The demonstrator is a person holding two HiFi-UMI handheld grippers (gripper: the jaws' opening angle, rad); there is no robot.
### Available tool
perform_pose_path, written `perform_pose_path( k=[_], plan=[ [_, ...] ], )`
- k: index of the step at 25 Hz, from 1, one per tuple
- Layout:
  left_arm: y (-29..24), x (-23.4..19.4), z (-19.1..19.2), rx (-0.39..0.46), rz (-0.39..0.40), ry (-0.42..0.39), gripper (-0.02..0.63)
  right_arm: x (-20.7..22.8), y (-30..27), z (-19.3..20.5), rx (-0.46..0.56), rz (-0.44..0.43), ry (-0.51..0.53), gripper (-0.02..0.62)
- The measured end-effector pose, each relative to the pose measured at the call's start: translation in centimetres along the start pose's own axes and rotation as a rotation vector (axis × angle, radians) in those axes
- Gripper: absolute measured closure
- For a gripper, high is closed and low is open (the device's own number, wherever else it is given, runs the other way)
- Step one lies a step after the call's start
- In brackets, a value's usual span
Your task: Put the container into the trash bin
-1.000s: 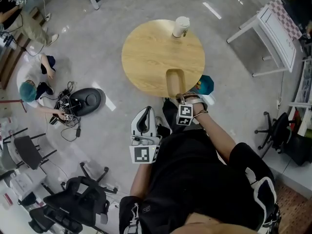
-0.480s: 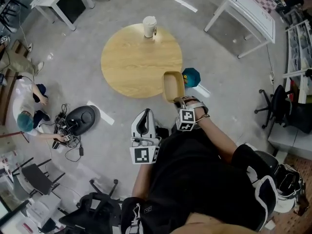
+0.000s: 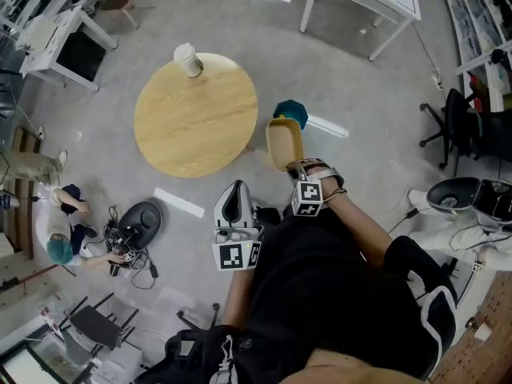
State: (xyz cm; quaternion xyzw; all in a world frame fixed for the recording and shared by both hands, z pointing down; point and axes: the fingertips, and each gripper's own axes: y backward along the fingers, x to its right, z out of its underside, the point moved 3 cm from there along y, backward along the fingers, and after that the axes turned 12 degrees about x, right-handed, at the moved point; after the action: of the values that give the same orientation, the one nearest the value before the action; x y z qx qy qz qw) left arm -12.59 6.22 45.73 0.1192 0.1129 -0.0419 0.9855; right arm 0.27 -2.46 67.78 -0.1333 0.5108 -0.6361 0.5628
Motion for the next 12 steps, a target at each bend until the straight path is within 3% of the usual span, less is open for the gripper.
perform_pose_path(
  k=[12],
  plan=[
    [-6.9,14.4,4.4,-0.023,0.151,0.018,0.595,-1.4,7.1,14.4,-0.036,0.044,-0.153,0.554]
  ],
)
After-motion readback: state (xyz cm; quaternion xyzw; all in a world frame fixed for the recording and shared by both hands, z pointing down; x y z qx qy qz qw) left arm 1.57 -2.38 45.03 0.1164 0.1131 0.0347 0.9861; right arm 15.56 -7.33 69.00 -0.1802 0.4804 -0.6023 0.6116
